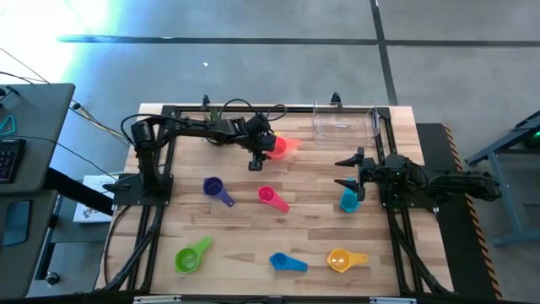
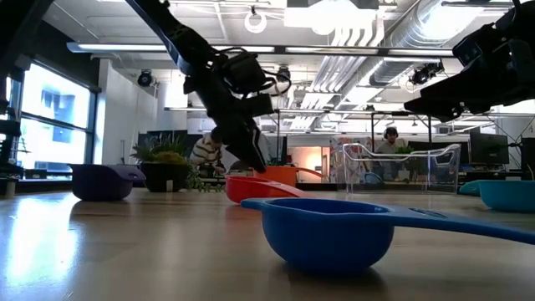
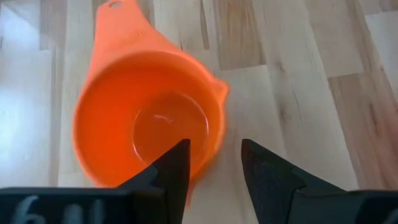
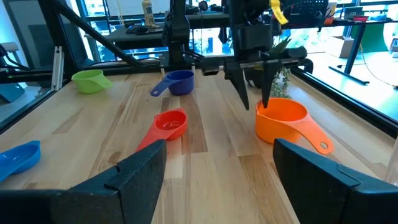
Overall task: Nest measuring cups in basket
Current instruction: Move the orange measuring cup to the bottom center of the table
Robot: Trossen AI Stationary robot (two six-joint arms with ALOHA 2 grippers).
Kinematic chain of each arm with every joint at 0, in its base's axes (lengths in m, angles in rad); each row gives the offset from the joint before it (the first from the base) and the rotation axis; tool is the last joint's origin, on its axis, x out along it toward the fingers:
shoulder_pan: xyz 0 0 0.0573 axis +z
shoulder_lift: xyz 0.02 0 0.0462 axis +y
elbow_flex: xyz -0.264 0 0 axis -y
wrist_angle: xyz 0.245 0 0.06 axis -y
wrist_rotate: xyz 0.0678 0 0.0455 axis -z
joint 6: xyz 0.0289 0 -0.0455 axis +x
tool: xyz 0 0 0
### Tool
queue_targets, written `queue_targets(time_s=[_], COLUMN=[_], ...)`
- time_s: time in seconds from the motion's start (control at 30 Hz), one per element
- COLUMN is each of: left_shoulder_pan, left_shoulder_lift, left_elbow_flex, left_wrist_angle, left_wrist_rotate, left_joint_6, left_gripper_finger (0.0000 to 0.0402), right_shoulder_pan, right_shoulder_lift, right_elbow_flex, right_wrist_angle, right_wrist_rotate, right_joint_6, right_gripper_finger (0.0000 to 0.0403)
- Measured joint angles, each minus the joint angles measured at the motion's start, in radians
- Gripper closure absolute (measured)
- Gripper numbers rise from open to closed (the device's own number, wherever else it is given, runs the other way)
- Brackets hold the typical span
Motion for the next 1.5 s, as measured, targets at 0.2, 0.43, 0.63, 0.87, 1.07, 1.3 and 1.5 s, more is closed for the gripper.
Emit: queue_targets(time_s=[0.2, 0.43, 0.63, 0.87, 1.07, 1.3, 1.5], left_shoulder_pan=[-0.005, -0.007, -0.008, -0.010, -0.035, -0.092, -0.189], left_shoulder_lift=[0.002, 0.002, 0.002, 0.000, -0.043, -0.157, -0.292], left_elbow_flex=[-0.002, -0.002, -0.002, -0.001, 0.000, 0.000, 0.000], left_wrist_angle=[0.008, 0.012, 0.010, 0.002, -0.072, -0.182, -0.311], left_wrist_rotate=[0.003, 0.003, 0.002, -0.001, -0.010, -0.075, -0.091], left_joint_6=[-0.011, -0.001, 0.014, 0.015, 0.015, 0.015, -0.054], left_gripper_finger=[0.0290, 0.0327, 0.0384, 0.0391, 0.0396, 0.0397, 0.0397], right_shoulder_pan=[0.000, 0.000, 0.000, 0.000, 0.000, 0.000, 0.000], right_shoulder_lift=[0.000, 0.000, 0.000, 0.000, 0.000, 0.000, 0.000], right_elbow_flex=[0.000, 0.000, 0.000, 0.000, 0.000, 0.000, 0.000], right_wrist_angle=[0.000, 0.000, 0.000, 0.000, 0.000, 0.000, 0.000], right_wrist_rotate=[0.000, 0.000, 0.000, 0.000, 0.000, 0.000, 0.000], right_joint_6=[0.000, 0.000, 0.000, 0.000, 0.000, 0.000, 0.000], right_gripper_finger=[0.0116, 0.0116, 0.0116, 0.0116, 0.0116, 0.0116, 0.0116])
